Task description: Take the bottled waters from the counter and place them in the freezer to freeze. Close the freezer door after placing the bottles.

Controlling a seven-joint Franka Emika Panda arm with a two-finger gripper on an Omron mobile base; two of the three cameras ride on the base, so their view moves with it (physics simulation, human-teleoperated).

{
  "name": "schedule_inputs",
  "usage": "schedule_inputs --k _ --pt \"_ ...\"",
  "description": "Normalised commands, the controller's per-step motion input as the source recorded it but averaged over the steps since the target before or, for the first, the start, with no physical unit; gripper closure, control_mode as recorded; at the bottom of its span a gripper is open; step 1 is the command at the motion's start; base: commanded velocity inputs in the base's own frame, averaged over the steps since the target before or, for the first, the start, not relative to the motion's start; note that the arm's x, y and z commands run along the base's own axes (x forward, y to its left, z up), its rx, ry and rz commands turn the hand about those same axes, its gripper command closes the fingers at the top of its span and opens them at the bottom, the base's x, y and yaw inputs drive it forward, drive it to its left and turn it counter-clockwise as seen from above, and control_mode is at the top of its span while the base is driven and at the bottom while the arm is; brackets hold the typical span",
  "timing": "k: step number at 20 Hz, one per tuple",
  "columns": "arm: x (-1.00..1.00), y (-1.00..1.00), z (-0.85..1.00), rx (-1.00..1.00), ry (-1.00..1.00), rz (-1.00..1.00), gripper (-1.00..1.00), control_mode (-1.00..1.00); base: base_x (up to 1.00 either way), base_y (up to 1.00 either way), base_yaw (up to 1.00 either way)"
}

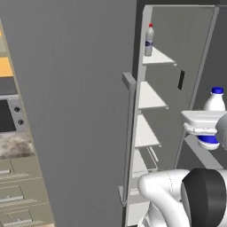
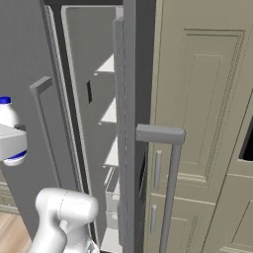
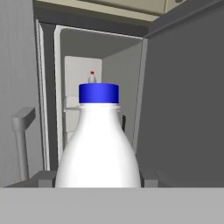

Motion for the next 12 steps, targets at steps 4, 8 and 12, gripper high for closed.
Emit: schedule_inputs --k 4,8,12 --pt "0.0 0.0 0.0 0.0 0.0 0.0 1.0 1.0 0.61 -0.06 0.03" --pt "0.0 0.0 0.0 0.0 0.0 0.0 1.0 1.0 0.56 -0.05 0.01" --pt "0.0 0.0 0.0 0.0 0.0 0.0 1.0 1.0 0.28 -0.18 0.0"
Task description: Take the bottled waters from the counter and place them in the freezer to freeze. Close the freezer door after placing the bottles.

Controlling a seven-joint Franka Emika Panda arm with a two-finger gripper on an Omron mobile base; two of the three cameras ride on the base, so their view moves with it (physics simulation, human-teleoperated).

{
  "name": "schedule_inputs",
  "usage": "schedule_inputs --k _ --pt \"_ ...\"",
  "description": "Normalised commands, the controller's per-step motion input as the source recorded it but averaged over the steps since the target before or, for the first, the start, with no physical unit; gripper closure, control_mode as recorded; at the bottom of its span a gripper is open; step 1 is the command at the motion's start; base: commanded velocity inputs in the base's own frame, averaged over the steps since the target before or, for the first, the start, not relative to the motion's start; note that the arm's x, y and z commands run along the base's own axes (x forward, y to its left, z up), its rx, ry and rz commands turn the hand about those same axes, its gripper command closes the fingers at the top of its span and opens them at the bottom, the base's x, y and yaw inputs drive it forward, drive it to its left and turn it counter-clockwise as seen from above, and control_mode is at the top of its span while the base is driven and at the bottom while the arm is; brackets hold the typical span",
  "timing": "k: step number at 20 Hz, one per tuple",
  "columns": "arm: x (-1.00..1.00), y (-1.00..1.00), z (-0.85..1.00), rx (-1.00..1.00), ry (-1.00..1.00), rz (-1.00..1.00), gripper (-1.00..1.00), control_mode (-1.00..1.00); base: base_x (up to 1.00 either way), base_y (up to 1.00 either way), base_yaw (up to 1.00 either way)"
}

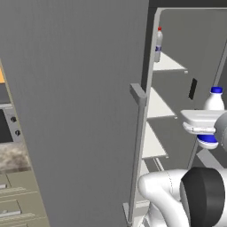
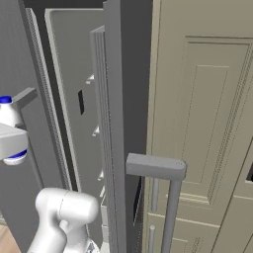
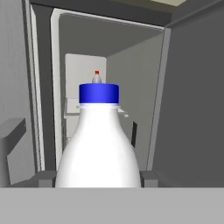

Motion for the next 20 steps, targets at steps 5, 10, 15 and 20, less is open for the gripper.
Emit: schedule_inputs --k 5,10,15,20 --pt "0.0 0.0 0.0 0.0 0.0 0.0 1.0 1.0 0.08 -0.29 0.0" --pt "0.0 0.0 0.0 0.0 0.0 0.0 1.0 1.0 0.04 -0.44 0.0" --pt "0.0 0.0 0.0 0.0 0.0 0.0 1.0 1.0 0.01 -0.3 0.0" --pt "0.0 0.0 0.0 0.0 0.0 0.0 1.0 1.0 0.0 0.0 0.0"
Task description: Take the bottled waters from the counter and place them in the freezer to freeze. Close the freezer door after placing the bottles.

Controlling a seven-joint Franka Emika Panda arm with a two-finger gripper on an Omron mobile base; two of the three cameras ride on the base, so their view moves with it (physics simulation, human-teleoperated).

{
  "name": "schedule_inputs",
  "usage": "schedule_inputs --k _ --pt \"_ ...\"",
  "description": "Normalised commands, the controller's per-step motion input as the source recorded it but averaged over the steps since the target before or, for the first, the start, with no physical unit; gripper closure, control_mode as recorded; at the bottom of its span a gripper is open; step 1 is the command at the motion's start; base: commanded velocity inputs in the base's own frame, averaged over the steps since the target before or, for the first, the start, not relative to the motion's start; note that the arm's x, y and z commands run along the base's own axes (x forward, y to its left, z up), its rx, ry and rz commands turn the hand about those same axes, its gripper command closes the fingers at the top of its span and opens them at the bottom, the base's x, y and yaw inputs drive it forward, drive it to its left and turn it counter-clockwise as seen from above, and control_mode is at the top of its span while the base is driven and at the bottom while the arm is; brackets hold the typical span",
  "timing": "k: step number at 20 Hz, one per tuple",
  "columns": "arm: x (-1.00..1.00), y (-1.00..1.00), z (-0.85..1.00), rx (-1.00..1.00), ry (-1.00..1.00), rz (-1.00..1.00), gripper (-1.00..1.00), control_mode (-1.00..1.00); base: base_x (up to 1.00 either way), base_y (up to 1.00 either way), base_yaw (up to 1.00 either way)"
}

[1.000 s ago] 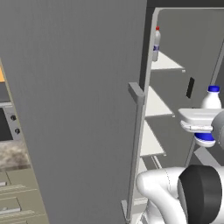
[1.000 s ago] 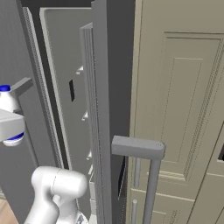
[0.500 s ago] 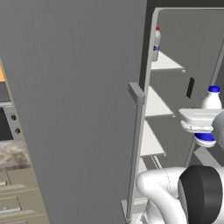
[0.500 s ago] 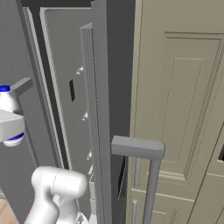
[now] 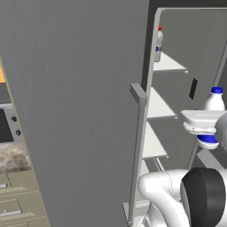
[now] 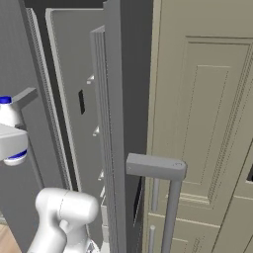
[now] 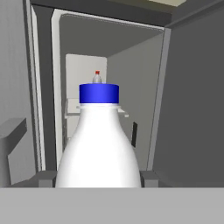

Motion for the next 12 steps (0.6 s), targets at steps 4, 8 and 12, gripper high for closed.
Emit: schedule_inputs --k 4,8,12 --pt "0.0 0.0 0.0 0.0 0.0 0.0 1.0 1.0 0.03 0.0 0.0" --pt "0.28 -0.1 0.0 0.0 0.0 0.04 1.0 -1.0 0.0 0.0 0.0" --pt "0.38 -0.31 0.0 0.01 0.0 0.05 1.0 -1.0 0.0 0.0 0.0"
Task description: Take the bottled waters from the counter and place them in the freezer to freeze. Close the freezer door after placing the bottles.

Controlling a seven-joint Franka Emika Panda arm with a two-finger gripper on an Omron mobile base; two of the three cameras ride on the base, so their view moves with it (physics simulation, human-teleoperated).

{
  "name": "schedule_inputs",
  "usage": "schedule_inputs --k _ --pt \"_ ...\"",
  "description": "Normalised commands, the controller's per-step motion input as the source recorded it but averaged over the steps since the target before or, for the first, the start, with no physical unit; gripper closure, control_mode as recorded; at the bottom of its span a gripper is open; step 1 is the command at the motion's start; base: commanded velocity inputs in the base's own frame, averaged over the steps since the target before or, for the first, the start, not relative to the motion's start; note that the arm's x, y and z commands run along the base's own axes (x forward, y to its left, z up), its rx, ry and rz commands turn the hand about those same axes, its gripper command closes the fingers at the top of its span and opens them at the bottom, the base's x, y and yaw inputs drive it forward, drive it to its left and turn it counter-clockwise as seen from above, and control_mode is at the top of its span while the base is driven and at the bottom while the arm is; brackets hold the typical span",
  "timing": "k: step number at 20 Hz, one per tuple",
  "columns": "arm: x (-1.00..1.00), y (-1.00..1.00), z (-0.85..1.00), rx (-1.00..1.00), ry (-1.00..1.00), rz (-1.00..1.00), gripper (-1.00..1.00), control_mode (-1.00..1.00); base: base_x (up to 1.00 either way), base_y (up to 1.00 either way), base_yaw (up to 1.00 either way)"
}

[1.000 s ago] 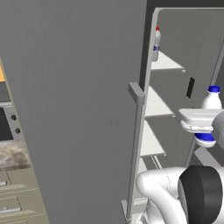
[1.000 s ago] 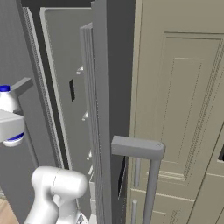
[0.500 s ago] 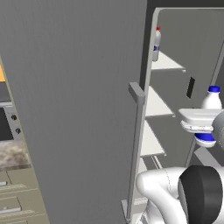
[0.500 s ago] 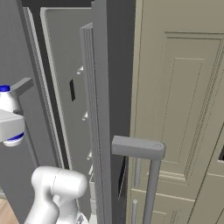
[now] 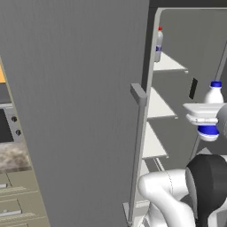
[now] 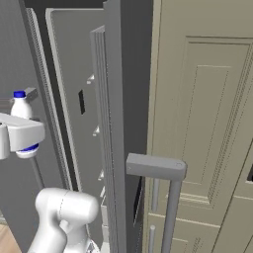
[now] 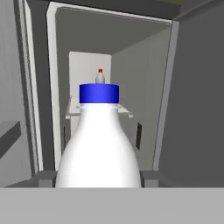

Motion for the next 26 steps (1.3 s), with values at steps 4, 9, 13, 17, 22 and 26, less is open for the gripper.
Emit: schedule_inputs --k 4,9,13,17,22,26 --pt "0.4 -0.29 0.0 0.06 0.0 0.07 1.0 -1.0 0.0 0.0 0.0" --pt "0.38 -0.11 0.0 0.04 0.0 0.11 1.0 -1.0 0.0 0.0 0.0" --pt "0.51 -0.05 0.0 0.0 0.0 0.09 1.0 -1.0 0.0 0.0 0.0" --pt "0.58 -0.12 0.0 0.0 0.0 0.08 1.0 -1.0 0.0 0.0 0.0" --pt "0.68 -0.14 0.0 0.0 0.0 0.08 1.0 -1.0 0.0 0.0 0.0" --pt "0.63 -0.04 0.0 -0.05 0.0 0.02 1.0 -1.0 0.0 0.0 0.0"
